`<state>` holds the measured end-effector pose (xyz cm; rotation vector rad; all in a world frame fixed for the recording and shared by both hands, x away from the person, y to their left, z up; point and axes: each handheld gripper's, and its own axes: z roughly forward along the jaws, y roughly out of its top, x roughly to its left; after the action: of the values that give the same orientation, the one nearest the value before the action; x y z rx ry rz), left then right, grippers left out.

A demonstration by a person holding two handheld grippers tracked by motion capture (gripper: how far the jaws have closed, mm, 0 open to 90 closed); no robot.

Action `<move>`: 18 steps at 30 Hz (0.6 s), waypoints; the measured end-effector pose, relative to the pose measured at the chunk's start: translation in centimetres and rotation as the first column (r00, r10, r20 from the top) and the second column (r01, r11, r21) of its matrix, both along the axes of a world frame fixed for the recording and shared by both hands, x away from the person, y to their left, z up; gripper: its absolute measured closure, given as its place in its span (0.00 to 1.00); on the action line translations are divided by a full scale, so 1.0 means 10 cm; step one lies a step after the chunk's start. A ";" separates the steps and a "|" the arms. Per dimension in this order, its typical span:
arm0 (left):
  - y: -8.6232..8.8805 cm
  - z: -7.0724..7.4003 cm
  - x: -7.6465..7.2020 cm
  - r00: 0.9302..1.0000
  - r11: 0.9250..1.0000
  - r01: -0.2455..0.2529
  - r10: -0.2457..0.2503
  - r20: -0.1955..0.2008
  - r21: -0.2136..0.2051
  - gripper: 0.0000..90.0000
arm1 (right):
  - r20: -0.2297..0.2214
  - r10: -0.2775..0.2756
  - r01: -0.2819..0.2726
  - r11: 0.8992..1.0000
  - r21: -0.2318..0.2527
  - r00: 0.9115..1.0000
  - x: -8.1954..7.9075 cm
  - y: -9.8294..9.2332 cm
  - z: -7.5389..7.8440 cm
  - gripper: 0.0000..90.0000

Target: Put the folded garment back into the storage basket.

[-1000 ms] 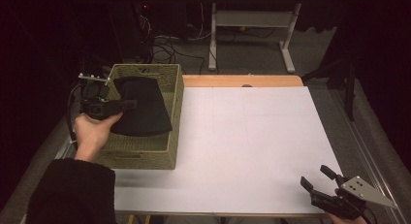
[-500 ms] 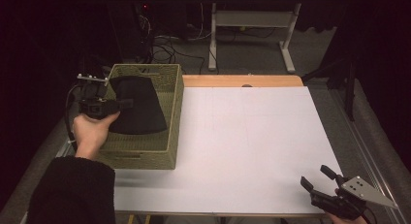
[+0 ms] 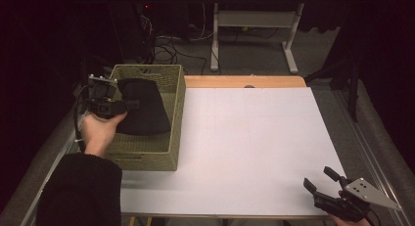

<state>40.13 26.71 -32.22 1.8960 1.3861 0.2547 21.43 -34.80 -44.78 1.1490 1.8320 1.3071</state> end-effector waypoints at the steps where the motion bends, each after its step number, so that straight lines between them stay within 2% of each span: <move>1: 0.00 0.00 0.00 1.000 1.000 0.000 0.000 0.000 0.000 0.80 | -0.001 -0.002 0.002 1.000 0.001 1.000 0.00 0.00 0.00 0.23; 6: -0.09 -0.06 0.10 1.000 1.000 0.011 -0.011 0.005 0.009 0.79 | -0.002 0.007 -0.007 1.000 0.006 1.000 0.00 0.00 0.00 0.23; 9: -0.15 -0.11 0.18 1.000 1.000 0.007 -0.006 -0.015 0.014 0.79 | -0.002 0.003 -0.003 1.000 0.014 1.000 0.00 -0.01 0.00 0.23; 18: -0.22 -0.18 0.27 1.000 1.000 0.012 -0.012 -0.027 0.017 0.79 | -0.005 0.009 -0.009 1.000 0.019 1.000 0.01 0.00 0.00 0.23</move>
<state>42.84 24.50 -34.01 1.9274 1.3939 0.2368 21.50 -34.85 -44.83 1.1561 1.8341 1.3300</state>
